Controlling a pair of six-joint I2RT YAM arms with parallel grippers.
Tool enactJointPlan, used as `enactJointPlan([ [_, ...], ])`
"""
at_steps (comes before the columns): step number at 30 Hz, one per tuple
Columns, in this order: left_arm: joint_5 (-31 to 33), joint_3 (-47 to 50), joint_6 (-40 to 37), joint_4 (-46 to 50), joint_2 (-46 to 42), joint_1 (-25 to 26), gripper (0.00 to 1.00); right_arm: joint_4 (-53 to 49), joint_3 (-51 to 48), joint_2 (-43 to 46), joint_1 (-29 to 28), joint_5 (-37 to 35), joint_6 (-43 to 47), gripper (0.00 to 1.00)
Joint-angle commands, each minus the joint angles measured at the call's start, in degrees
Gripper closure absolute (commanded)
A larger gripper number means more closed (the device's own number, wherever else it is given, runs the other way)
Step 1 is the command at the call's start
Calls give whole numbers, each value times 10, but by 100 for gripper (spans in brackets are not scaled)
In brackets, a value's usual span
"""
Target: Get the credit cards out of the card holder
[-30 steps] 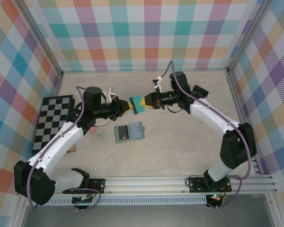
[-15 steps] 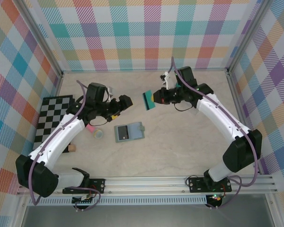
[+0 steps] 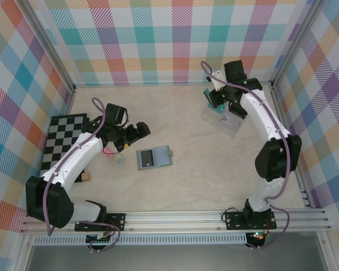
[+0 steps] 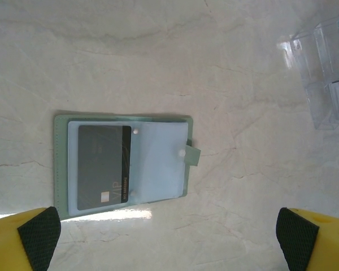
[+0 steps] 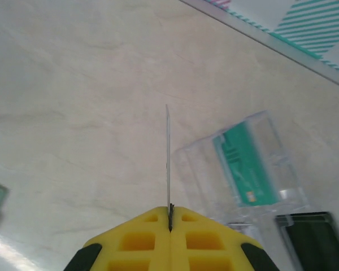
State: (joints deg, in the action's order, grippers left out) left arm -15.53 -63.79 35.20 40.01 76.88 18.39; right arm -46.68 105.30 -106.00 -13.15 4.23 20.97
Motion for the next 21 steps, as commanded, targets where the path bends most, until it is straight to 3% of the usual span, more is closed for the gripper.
enactJointPlan([
  [1, -24, -25, -18, -3, 35, -13, 0, -49, 75, -64, 18, -23, 122, 100],
  [7, -16, -58, -32, 10, 59, -19, 0, -101, 199, -167, 39, -26, 153, 100],
  [13, -12, -53, -31, 15, 59, -24, 0, -112, 196, -180, 50, 26, 175, 100],
  [21, -20, -46, -17, 2, 64, -26, 0, -97, 188, -210, 56, -26, 191, 100],
])
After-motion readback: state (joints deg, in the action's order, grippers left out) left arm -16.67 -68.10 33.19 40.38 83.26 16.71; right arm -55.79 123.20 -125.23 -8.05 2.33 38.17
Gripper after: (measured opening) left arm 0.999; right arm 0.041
